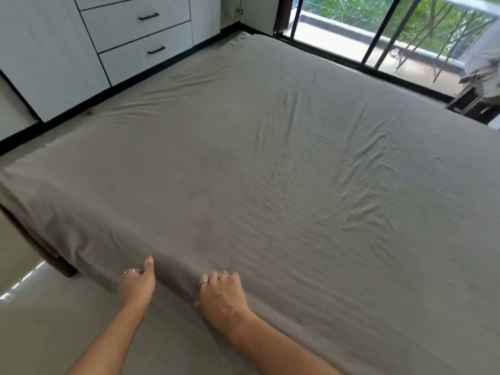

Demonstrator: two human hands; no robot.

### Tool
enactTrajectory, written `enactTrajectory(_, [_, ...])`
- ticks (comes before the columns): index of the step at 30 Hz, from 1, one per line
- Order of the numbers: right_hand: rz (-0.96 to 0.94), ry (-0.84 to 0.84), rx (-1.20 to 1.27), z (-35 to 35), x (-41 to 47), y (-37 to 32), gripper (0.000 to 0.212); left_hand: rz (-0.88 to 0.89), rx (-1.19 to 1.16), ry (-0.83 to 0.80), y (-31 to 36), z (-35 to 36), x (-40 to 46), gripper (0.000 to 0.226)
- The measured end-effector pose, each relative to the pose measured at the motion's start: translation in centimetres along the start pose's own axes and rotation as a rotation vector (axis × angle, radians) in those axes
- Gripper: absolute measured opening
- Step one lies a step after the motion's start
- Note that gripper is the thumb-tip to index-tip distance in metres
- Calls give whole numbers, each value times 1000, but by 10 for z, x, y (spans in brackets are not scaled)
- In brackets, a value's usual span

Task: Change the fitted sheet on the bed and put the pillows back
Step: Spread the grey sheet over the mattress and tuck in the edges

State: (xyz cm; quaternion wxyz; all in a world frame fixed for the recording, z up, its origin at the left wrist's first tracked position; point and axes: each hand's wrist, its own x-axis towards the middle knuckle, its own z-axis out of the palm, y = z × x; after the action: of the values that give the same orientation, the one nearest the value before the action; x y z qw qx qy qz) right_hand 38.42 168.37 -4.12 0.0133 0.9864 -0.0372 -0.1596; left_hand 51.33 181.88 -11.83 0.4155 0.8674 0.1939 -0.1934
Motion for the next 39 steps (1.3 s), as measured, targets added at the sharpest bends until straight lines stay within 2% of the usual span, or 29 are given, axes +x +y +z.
enactTrajectory(4, [7,-44,-199,0,28,-12,22,11,34,-47,15,8,33,63])
enactTrajectory(6, [-24,-75,-149,-3,30,-14,19,45,53,-49,17,8,38,48])
enactTrajectory(8, [-102,-105,-100,-6,26,-13,24,114,56,-55,23,-1,27,38])
enactTrajectory(10, [-173,-106,-116,-11,20,-16,25,194,99,-48,20,-14,11,40])
enactTrajectory(13, [-170,-182,-75,-11,14,-24,27,209,123,-47,5,-29,-2,43])
enactTrajectory(15, [-157,-242,-64,-13,14,-29,28,189,83,-122,-9,-32,2,42])
enactTrajectory(17, [-190,-203,-70,-12,21,-33,21,142,61,-204,-15,-39,13,42])
enactTrajectory(18, [-205,-183,-113,-9,26,-37,13,131,66,-198,-16,-45,23,45])
enactTrajectory(19, [-180,-196,-145,-13,37,-43,15,125,63,-169,-13,-50,38,49])
enactTrajectory(21, [-123,-136,-141,-21,68,-53,35,106,26,-82,-5,-63,69,55])
enactTrajectory(23, [-77,-63,-121,-28,101,-64,44,98,3,7,7,-76,102,59])
enactTrajectory(27, [15,-34,-39,-41,157,-81,42,31,-83,87,33,-87,165,64])
enactTrajectory(30, [-46,-49,-10,-45,172,-84,32,20,-29,56,50,-89,176,59])
enactTrajectory(33, [-182,-90,21,-47,168,-81,23,147,42,59,63,-103,154,41])
enactTrajectory(36, [-296,-72,-38,-49,161,-81,23,191,58,75,61,-121,129,34])
enactTrajectory(39, [-395,-190,-57,-53,161,-85,28,165,45,36,41,-125,133,37])
